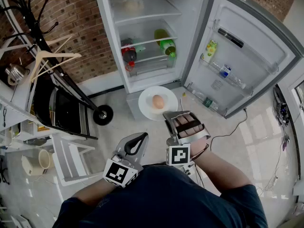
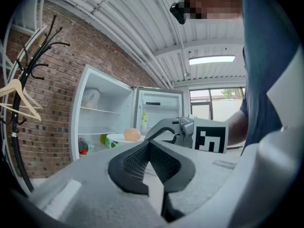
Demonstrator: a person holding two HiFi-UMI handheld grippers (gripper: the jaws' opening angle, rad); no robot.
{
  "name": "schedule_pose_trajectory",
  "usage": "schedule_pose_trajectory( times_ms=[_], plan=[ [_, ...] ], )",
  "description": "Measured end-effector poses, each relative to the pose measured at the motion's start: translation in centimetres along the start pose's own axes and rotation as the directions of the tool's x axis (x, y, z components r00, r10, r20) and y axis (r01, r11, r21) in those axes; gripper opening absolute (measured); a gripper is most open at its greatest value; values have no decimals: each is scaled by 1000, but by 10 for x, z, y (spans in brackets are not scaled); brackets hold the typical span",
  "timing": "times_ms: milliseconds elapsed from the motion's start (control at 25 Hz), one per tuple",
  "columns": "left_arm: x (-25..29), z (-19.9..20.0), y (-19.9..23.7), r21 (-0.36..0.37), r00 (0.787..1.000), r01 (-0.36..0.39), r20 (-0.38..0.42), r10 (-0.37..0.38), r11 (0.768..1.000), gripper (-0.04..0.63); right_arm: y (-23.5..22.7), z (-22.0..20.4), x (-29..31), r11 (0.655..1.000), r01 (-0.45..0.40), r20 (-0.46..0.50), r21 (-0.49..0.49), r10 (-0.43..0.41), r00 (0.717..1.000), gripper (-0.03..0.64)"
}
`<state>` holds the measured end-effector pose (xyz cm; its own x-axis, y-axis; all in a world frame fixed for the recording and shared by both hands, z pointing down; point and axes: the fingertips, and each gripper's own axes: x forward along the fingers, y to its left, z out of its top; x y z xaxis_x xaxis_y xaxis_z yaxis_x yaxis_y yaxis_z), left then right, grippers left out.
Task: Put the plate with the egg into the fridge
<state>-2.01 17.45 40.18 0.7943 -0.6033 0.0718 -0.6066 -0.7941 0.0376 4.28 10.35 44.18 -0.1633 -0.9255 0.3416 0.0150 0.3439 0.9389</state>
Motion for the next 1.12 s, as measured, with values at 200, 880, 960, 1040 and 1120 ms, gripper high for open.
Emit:
schedule_pose_trajectory(
  times_ms=[200, 880, 960, 1040, 1120],
  plan=[
    [1, -1, -3, -6, 1000, 0, 0, 0, 1000, -3, 5, -2, 0, 1000, -15, -4, -8, 15, 1000, 21],
    [32, -9, -21, -23, 996, -90, 6, 90, 996, -3, 0, -22, 11, 999, 28, 97, -30, -25, 995, 23],
    [33, -9, -21, -33, 994, -110, 5, 110, 993, -3, 1, -26, 11, 999, 25, 102, -32, -21, 995, 21],
    [34, -8, -18, -22, 993, -120, 3, 120, 993, -3, 1, -28, 14, 999, 21, 109, -30, -17, 994, 21],
    [38, -8, -14, -15, 992, -126, 4, 126, 992, -3, 1, -29, 20, 999, 16, 112, -29, -13, 994, 21]
  ],
)
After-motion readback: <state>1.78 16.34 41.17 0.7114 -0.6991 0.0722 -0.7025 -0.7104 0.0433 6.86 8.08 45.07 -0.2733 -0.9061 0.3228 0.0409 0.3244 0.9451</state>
